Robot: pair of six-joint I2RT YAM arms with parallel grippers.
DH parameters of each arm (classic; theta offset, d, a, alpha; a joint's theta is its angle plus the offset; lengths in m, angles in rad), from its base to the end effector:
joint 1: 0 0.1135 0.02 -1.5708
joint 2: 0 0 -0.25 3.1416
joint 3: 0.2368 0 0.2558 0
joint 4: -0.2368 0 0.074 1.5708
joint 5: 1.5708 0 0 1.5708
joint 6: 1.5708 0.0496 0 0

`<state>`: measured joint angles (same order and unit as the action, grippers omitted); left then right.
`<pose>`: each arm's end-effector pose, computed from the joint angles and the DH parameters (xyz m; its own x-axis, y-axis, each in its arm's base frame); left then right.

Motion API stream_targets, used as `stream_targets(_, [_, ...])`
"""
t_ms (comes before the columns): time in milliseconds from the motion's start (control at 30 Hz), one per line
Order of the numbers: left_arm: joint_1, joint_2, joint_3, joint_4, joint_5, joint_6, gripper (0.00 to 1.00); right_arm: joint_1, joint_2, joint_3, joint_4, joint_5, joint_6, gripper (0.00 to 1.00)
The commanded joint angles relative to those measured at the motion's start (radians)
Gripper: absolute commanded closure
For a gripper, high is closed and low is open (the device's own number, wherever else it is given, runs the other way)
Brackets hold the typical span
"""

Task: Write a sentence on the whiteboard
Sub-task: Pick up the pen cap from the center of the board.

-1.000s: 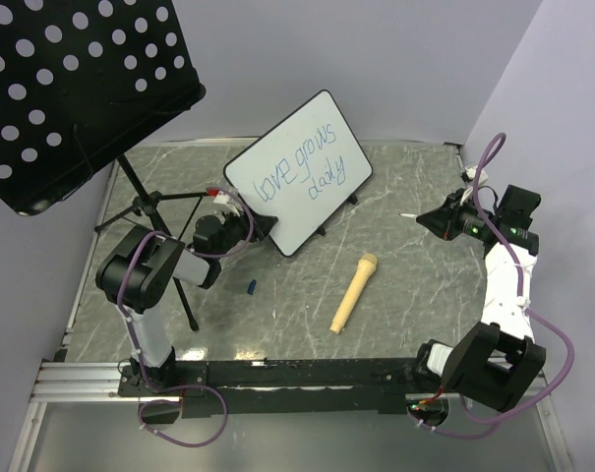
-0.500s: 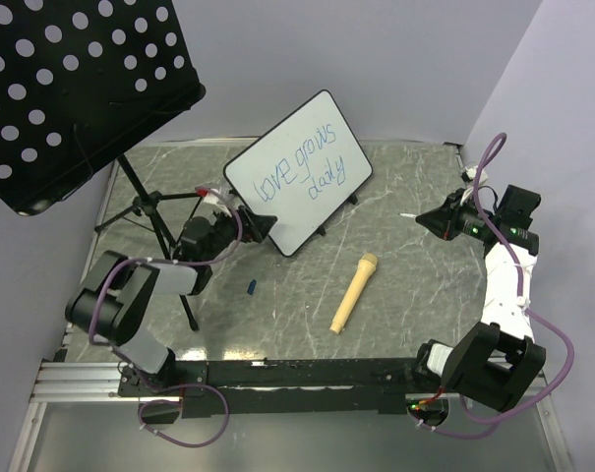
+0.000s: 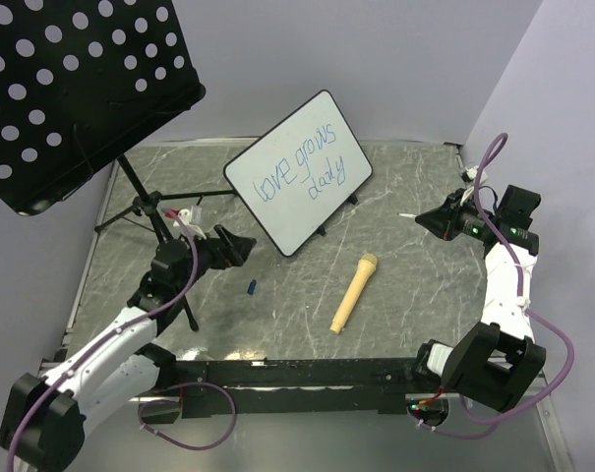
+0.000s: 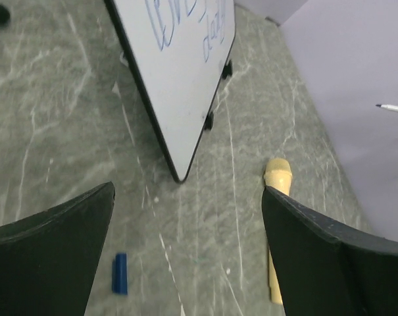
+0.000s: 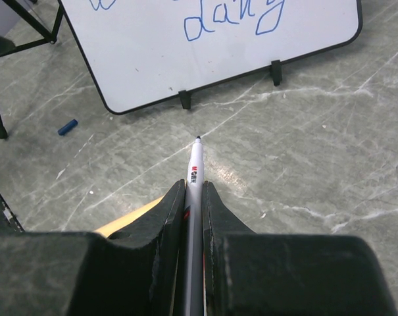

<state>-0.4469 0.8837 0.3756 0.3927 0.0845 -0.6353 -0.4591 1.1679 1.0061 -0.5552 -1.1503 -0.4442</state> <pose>0.2060 -0.1034 0.2240 -0.3840 -0.4717 -0.7938 0.3459 0.7236 -0.5973 0.2425 -0.0694 0.3007 -0.3446 -0.0254 -0.9384 -0.6468 0.7309 0.2177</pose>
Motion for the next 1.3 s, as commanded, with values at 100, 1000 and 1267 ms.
stream_targets(100, [-0.030,-0.075,0.155,-0.669,0.016,-0.087,0.03,-0.007,-0.031,-0.004,0.006,-0.048,-0.025,1.00])
stream_targets(1000, [-0.342,0.727,0.602,-0.993,-0.365,0.075,0.48,-0.007,-0.039,-0.001,0.000,-0.068,-0.028,1.00])
stream_targets(1267, [-0.340,0.773,0.598,-0.957,-0.339,0.095,0.62,-0.006,-0.039,0.000,-0.002,-0.069,-0.028,1.00])
